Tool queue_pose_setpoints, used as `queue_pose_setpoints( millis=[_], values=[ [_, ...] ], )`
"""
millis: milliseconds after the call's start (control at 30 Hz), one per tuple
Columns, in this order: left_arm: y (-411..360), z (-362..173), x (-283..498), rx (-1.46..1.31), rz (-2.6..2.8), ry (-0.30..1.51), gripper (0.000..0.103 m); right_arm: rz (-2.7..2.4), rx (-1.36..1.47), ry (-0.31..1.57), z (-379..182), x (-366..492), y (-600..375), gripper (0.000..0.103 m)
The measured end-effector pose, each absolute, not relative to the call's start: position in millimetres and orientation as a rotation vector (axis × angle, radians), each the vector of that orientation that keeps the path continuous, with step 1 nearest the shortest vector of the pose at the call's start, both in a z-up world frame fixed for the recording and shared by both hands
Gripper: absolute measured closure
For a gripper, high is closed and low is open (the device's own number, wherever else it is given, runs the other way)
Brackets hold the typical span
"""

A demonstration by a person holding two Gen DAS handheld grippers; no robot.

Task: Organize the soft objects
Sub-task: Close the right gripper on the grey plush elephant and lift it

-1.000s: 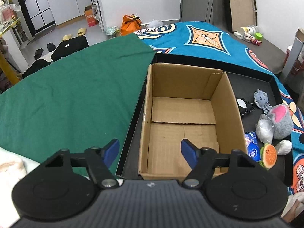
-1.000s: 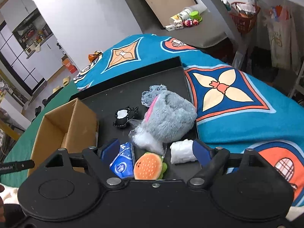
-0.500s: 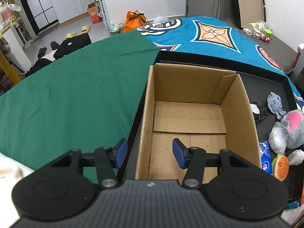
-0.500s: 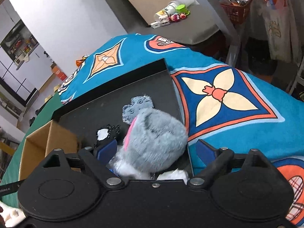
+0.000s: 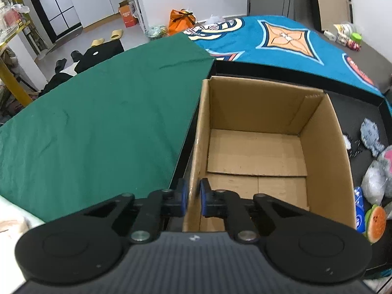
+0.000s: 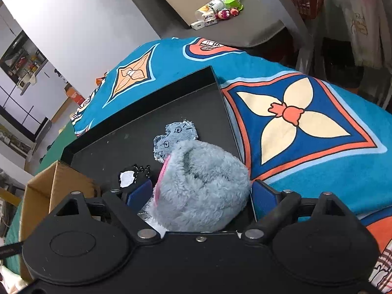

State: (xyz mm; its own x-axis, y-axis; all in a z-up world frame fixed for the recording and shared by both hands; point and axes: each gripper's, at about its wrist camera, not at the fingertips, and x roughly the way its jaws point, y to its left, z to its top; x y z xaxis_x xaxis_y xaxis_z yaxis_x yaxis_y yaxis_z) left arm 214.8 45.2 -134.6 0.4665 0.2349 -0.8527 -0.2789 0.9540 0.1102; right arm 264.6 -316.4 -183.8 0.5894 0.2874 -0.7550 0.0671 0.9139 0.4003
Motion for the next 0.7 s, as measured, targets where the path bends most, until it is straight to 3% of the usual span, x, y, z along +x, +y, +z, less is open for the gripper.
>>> queue_pose_setpoints(
  millis=[233,300,700],
  values=[
    [48,-135,226,-0.048,0.299,1.028,0.092,0.084,0.378,0.939,-182,267,-311,0.029],
    [46,-134,226,-0.042,0.297,1.037,0.092,0.077,0.377,0.935,-181,265,-312,0.038],
    [41,-132,208,-0.034,0.280,1.037,0.086,0.067,0.375,0.902,-161,247,-302,0.045]
  ],
)
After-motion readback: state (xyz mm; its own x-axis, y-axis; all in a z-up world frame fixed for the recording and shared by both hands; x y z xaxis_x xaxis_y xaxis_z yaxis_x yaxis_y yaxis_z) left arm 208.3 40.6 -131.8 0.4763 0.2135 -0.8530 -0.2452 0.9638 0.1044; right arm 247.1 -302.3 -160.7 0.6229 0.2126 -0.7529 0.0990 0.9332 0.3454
